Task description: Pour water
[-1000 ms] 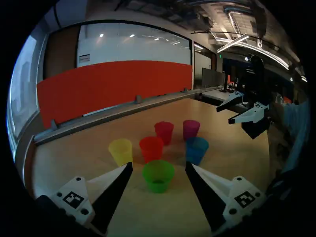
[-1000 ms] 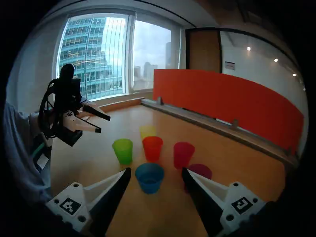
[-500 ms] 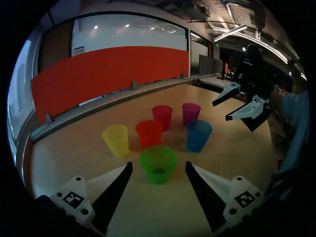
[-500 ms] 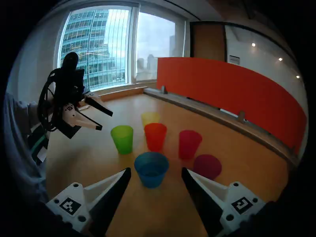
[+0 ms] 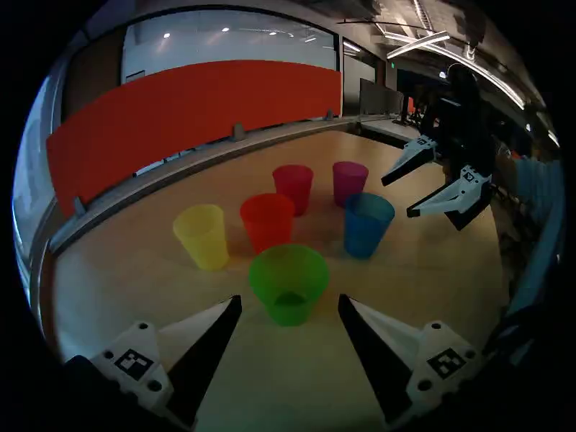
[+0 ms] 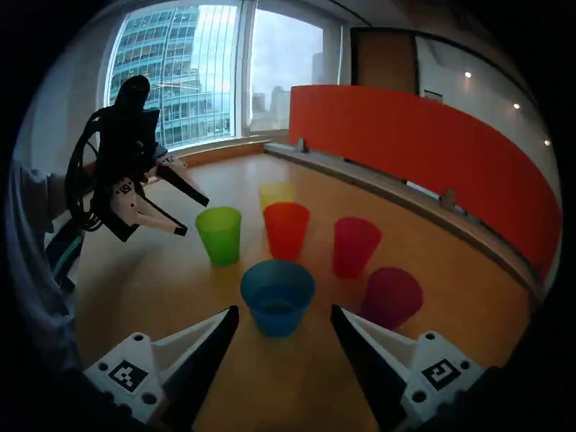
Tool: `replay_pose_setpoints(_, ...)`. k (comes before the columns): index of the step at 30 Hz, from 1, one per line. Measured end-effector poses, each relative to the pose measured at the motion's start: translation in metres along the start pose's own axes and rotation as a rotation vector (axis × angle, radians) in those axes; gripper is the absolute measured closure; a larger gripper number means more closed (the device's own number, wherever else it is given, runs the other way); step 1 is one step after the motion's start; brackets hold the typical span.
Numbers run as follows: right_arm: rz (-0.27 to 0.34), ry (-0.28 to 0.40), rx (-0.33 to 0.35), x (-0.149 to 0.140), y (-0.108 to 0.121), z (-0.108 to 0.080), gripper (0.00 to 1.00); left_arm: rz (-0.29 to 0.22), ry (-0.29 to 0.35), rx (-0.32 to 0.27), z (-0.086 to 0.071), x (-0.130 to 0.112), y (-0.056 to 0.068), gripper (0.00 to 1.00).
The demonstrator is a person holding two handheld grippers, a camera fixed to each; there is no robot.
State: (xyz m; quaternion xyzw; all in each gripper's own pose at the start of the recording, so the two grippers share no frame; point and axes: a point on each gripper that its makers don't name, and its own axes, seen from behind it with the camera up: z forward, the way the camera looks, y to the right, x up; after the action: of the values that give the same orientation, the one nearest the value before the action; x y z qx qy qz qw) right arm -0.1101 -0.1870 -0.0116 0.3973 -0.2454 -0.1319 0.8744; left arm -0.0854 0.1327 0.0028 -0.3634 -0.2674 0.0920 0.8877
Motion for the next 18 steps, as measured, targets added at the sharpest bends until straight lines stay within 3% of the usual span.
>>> replay_pose_setpoints(18, -0.004, -0.054, 0.02, -0.014, -0.002, 0.028, 0.01, -0.005, -0.067, -0.032, 0.029, -0.006, 0.0, 0.0)
